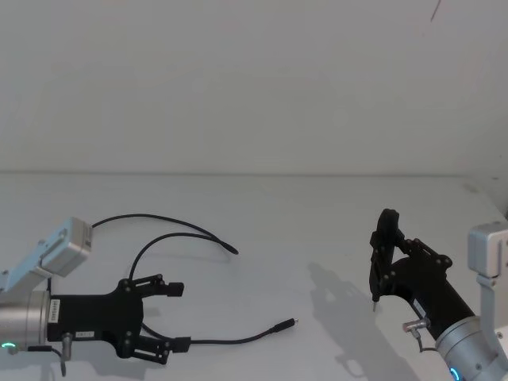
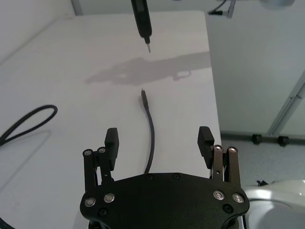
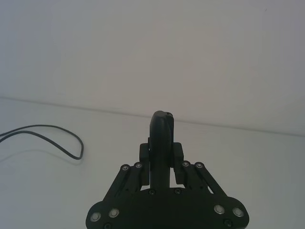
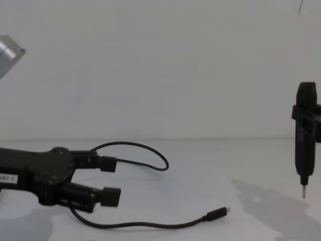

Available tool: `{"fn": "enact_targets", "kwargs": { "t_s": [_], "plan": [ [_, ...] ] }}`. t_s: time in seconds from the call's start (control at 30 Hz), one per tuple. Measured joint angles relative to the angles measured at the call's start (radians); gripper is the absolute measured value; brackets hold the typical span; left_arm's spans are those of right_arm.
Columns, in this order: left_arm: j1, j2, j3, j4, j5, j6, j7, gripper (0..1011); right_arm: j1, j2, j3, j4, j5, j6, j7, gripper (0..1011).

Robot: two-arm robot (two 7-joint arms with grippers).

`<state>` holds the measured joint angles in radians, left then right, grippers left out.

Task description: Pick up the data cable with the one hand.

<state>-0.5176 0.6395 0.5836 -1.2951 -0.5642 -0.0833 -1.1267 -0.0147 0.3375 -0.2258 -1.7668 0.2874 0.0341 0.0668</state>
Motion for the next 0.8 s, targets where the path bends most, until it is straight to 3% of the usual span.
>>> {"fn": "enact_targets", "kwargs": {
  "t_s": [0.43,0.8],
  "plan": [
    [-0.056,0.0,0.066,0.064,0.084,-0.024,-0.031,1001,0.0,0.0,0.0,0.0,0.0,0.0,0.0,279],
    [-0.102,-0.029,0.111,0.134,0.134,-0.054,-0.051,1001,0.0,0.0,0.0,0.0,0.0,0.0,0.0,279]
  ]
}}
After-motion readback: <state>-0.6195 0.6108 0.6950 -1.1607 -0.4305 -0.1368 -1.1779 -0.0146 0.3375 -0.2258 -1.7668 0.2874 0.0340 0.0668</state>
